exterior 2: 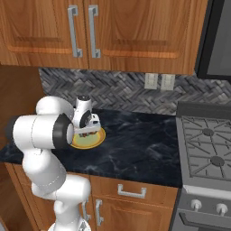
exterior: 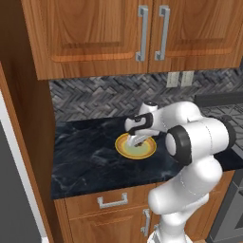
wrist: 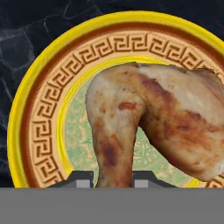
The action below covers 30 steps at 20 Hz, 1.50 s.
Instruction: Pick chicken drumstick from the fridge and place it on the plate on the counter.
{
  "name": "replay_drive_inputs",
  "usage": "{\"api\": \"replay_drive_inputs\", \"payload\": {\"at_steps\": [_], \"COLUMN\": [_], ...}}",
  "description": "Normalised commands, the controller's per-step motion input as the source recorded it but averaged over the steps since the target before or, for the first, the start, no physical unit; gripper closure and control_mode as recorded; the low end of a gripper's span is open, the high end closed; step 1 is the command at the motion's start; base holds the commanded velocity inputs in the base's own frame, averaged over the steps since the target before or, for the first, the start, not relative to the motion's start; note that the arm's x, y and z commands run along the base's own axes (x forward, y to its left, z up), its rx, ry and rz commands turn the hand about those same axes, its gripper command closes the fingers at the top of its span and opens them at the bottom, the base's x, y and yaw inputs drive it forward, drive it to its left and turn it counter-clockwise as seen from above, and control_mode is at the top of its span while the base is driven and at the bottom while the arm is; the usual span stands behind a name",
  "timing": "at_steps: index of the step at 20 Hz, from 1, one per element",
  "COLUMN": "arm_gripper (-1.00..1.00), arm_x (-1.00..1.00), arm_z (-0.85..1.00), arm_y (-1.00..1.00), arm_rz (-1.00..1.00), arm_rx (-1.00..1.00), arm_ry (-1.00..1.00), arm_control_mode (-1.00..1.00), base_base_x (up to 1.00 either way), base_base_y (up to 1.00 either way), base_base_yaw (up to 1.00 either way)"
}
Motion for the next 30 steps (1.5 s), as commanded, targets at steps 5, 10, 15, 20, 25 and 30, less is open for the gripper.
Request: {"api": "replay_drive_inputs", "payload": {"at_steps": [5,10,15,20,25,30], "arm_gripper": [1.00,1.00,1.00,1.00,-1.00,-1.00], "arm_x": [0.26,0.20,0.08,0.00,-0.09,-0.23], "arm_z": [-0.18,-0.16,-0.11,-0.01,0.03,0.04], "arm_y": [0.05,0.00,0.03,0.17,0.35,0.22], "arm_rz": [0.07,0.08,0.08,0.06,0.03,0.02], "arm_rx": [-0.05,-0.03,-0.04,-0.06,-0.11,-0.11], "arm_ry": [0.02,0.00,0.00,0.00,0.00,0.00], "arm_control_mode": [-1.00,-1.00,-1.00,-1.00,-1.00,-1.00], "base_base_x": [0.00,0.00,0.00,0.00,0.00,0.00], "base_base_y": [0.00,0.00,0.00,0.00,0.00,0.00], "base_base_yaw": [0.00,0.00,0.00,0.00,0.00,0.00]}}
